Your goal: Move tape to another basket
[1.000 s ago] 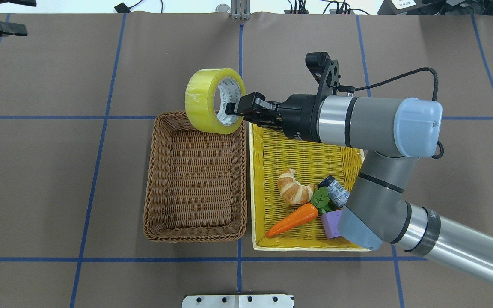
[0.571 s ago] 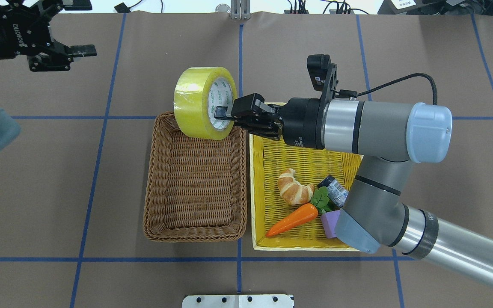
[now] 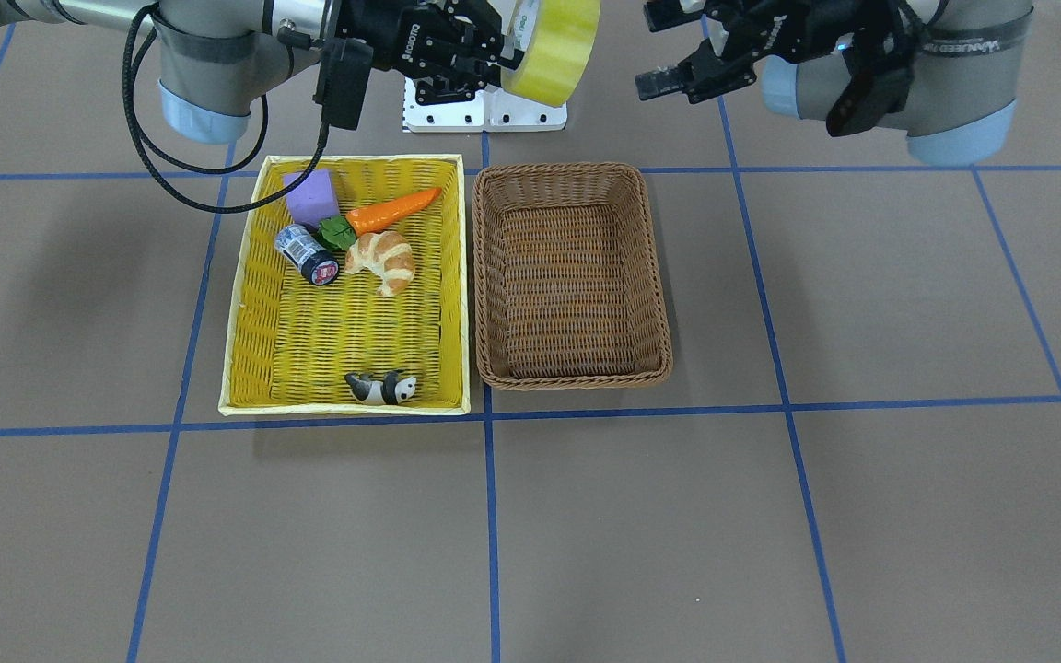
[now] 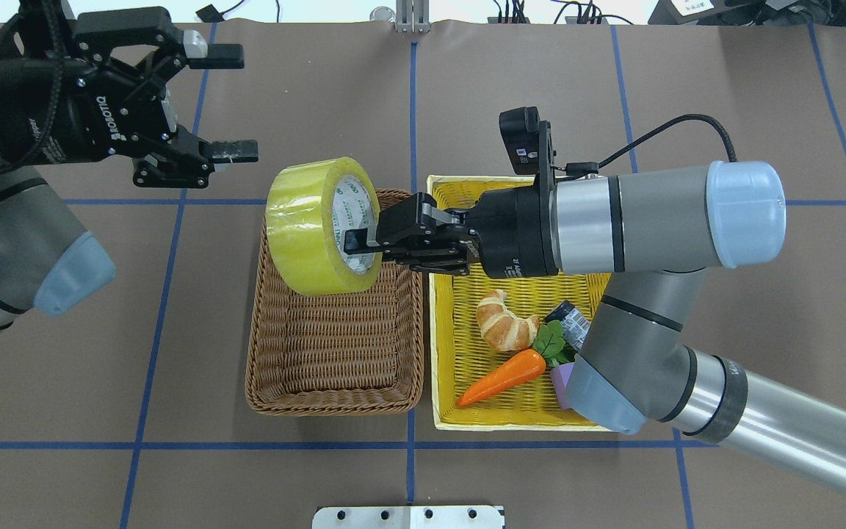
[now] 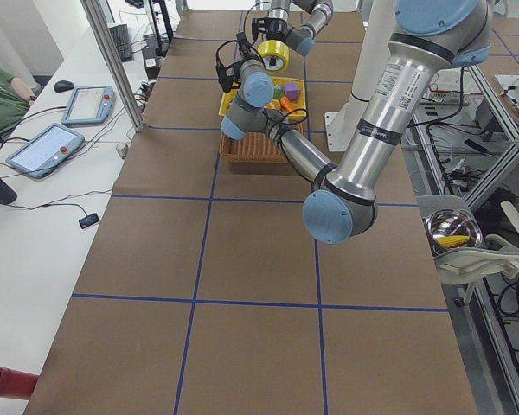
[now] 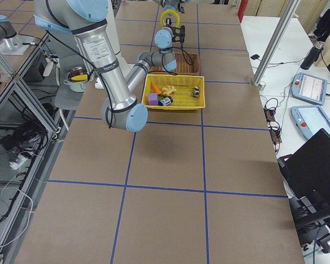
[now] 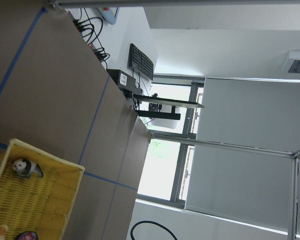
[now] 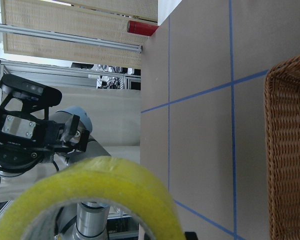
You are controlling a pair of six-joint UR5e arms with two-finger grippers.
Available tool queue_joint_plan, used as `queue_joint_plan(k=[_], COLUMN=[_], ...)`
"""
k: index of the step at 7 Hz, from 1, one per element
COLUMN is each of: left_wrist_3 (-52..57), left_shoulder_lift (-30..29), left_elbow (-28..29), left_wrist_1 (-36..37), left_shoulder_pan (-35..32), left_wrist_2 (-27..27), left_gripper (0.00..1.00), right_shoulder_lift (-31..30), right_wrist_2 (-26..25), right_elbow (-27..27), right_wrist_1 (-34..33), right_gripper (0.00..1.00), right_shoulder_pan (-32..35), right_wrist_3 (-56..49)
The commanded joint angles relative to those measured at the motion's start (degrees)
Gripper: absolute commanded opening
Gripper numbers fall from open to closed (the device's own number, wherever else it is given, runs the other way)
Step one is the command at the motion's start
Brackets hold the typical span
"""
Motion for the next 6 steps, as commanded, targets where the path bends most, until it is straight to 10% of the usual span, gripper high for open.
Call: queue_joint_plan(k=[1,6], left_wrist_3=[-0.31,-2.78], left_shoulder_lift=[-0.09,0.18], left_elbow=[-0.47,-3.28], left_wrist_1=[-0.57,-0.66], left_shoulder_pan=[1.61,2.31], left_wrist_2=[0.05,-0.04], left_gripper=[0.98,0.97], right_shoulder_lift=[1.08,0.56], right_wrist_2=[0.65,0.74], right_elbow=[0.62,0.71], right_wrist_1=[0.01,-0.07], right_gripper=[0.00,0.00], right_shoulder_pan=[0.19,1.51], right_wrist_3=[0.45,0.45])
